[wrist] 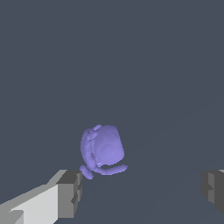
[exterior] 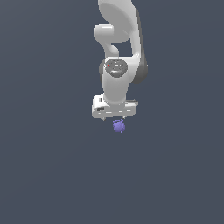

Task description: Pick up the object and move it to a goal position.

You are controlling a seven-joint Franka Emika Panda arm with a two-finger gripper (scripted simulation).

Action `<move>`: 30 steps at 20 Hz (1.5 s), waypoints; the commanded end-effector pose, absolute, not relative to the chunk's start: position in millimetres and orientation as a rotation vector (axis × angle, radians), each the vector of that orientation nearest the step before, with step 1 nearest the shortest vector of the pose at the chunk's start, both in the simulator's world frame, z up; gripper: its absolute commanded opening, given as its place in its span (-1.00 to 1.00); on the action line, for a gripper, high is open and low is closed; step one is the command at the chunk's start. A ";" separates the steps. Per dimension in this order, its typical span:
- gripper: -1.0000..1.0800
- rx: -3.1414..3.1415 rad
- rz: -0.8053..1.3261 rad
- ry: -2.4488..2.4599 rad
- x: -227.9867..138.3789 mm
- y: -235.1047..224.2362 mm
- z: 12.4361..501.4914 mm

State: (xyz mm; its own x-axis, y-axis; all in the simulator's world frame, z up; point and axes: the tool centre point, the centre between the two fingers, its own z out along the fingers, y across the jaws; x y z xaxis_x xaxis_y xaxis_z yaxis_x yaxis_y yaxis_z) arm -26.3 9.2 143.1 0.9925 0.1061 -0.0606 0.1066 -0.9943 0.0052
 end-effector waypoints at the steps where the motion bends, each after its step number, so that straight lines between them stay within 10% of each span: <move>1: 0.92 3.124 -0.082 0.232 -28.5 14.1 134.5; 30: 0.92 3.084 -0.001 0.601 -46.2 44.0 54.7</move>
